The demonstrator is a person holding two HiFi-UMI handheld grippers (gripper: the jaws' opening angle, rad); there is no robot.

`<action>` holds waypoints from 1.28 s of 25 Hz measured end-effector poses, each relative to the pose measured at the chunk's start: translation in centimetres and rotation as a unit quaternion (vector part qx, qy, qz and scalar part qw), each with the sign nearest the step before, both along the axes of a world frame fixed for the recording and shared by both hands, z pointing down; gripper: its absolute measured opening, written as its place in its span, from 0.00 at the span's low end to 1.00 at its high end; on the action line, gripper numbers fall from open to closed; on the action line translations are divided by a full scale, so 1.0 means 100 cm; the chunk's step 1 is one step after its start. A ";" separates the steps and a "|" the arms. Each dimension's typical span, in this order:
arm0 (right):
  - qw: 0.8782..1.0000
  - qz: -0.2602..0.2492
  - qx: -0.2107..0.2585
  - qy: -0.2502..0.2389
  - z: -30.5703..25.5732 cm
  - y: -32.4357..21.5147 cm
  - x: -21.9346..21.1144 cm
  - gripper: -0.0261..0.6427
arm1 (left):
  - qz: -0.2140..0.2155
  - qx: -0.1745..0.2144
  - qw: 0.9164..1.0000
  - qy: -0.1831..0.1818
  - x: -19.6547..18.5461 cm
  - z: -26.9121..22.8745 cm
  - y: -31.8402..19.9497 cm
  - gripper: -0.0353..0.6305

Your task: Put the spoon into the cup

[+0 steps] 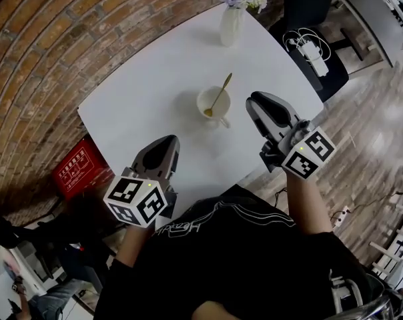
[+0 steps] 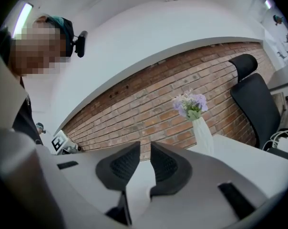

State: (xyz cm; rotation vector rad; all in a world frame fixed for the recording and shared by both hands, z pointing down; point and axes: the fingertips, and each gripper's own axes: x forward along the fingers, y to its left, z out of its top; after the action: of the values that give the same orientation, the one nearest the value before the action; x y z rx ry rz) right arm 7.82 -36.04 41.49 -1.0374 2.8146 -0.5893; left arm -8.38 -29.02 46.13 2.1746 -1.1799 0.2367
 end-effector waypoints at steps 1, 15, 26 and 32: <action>1.000 -0.005 0.007 0.000 -0.006 0.010 -0.003 0.10 | 0.003 0.007 1.000 0.002 0.000 -0.006 0.004 0.06; 0.998 -0.066 -0.003 -0.012 -0.036 0.125 -0.053 0.04 | 0.036 0.064 0.997 0.028 0.002 -0.055 0.073 0.06; 0.996 -0.070 -0.049 -0.021 -0.026 0.160 -0.065 0.03 | 0.054 0.086 0.994 0.037 0.003 -0.074 0.102 0.06; 0.996 -0.070 -0.047 -0.028 -0.034 0.166 -0.066 0.03 | 0.058 0.089 0.994 0.034 0.005 -0.079 0.109 0.06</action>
State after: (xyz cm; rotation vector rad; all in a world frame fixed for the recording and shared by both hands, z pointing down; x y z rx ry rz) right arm 1.25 -19.44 38.11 -0.8275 2.8527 -0.7589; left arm -7.88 -18.12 38.22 2.3909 -1.0727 0.1079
